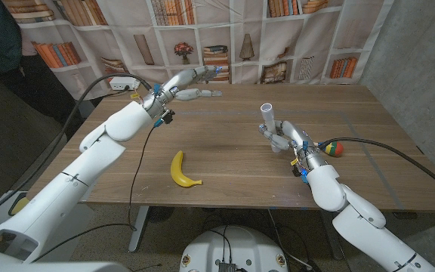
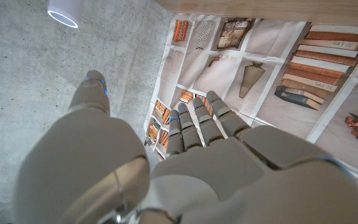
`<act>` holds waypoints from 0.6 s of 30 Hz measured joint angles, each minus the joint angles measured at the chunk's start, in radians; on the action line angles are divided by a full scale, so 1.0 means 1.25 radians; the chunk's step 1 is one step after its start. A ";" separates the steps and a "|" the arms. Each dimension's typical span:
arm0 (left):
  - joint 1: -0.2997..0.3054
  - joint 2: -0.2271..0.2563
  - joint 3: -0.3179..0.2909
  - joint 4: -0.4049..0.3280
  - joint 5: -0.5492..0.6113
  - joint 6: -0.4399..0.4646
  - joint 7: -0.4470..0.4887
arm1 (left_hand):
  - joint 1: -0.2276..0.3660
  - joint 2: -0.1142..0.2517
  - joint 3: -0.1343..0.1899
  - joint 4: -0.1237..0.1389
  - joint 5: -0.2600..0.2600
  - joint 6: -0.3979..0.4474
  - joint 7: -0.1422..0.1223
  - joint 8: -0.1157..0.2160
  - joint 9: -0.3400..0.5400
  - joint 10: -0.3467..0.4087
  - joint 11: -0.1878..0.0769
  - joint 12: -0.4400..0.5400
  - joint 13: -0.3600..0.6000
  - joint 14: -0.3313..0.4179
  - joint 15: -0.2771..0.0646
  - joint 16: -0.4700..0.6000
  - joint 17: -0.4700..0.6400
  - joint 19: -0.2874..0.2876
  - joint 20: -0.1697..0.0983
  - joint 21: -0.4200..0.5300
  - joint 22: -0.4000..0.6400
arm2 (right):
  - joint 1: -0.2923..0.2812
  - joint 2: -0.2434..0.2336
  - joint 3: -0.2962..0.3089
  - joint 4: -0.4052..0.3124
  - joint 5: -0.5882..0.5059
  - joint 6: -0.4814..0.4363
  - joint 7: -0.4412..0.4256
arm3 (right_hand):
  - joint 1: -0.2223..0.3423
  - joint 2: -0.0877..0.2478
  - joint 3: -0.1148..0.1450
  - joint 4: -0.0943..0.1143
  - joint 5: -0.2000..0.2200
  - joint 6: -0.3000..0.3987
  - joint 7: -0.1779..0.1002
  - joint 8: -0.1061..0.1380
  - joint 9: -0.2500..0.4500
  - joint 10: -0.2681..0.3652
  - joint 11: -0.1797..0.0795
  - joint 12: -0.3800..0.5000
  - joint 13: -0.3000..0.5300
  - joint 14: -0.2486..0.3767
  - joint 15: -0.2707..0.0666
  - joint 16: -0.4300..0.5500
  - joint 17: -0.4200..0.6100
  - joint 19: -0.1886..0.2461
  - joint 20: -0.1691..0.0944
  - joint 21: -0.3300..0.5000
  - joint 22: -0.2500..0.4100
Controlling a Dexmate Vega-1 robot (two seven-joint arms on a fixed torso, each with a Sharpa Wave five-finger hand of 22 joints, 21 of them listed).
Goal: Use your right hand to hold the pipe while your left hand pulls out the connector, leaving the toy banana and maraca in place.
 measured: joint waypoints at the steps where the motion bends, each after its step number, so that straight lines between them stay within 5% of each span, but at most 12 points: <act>1: 0.000 0.002 0.000 -0.003 0.004 0.000 -0.002 | 0.000 0.000 0.000 0.000 0.000 0.000 0.000 0.000 0.000 0.000 0.000 0.000 0.000 0.000 0.000 0.000 0.000 0.000 0.000 0.000 0.000 | 0.001 -0.001 -0.001 0.000 0.000 -0.001 0.001 | -0.001 0.001 0.000 0.000 0.000 0.000 0.000 0.000 0.000 0.000 0.000 0.000 0.000 0.000 0.000 0.000 0.000 0.000 0.000 0.000 0.000; 18: -0.010 0.051 0.000 -0.074 0.086 0.037 -0.065 | 0.016 0.001 0.003 -0.003 0.000 -0.001 0.002 -0.010 0.000 0.006 -0.008 0.000 0.004 0.003 -0.003 0.000 0.000 -0.010 -0.002 0.000 0.004 | 0.010 -0.010 -0.012 0.004 0.002 -0.008 0.005 | -0.012 0.002 0.000 0.000 0.000 -0.004 -0.004 0.000 0.004 0.000 0.000 0.000 0.000 0.000 0.000 0.000 0.000 -0.004 0.004 0.004 0.000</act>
